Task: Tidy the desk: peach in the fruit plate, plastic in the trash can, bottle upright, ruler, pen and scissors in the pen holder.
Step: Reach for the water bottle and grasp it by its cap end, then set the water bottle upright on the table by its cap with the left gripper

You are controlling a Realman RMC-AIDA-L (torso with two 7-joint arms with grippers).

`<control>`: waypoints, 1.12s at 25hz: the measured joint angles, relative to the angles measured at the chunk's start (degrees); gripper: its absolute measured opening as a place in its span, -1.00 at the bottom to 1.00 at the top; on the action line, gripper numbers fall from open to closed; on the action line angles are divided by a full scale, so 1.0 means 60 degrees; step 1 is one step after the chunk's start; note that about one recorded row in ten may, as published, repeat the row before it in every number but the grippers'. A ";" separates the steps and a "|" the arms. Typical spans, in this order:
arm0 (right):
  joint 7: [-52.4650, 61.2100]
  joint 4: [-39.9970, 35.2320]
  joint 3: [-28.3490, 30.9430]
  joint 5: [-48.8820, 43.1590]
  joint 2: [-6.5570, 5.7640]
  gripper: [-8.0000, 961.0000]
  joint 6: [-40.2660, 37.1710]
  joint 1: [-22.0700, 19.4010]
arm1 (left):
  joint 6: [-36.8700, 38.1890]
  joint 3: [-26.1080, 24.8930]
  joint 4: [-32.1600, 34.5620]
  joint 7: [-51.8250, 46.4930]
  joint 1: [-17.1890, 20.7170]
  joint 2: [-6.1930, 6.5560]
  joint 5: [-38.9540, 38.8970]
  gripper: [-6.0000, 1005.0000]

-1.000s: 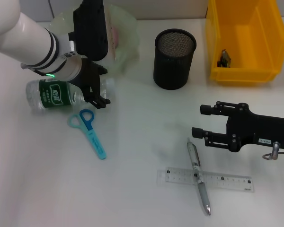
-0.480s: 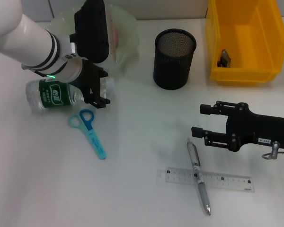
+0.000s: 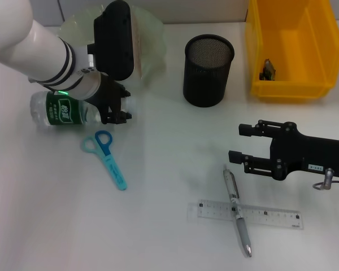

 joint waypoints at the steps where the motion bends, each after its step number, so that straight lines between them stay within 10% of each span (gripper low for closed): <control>1: 0.0000 0.0000 0.0000 0.0000 0.0000 0.40 0.0000 0.0000 | 0.0000 0.0000 0.0000 0.0000 0.0000 0.0000 0.0000 -0.11; 28: 0.0004 0.0000 0.0012 -0.0005 0.0029 0.40 0.0042 0.0021 | 0.0147 -0.0045 0.0104 0.0004 0.0006 -0.0001 -0.0070 -0.11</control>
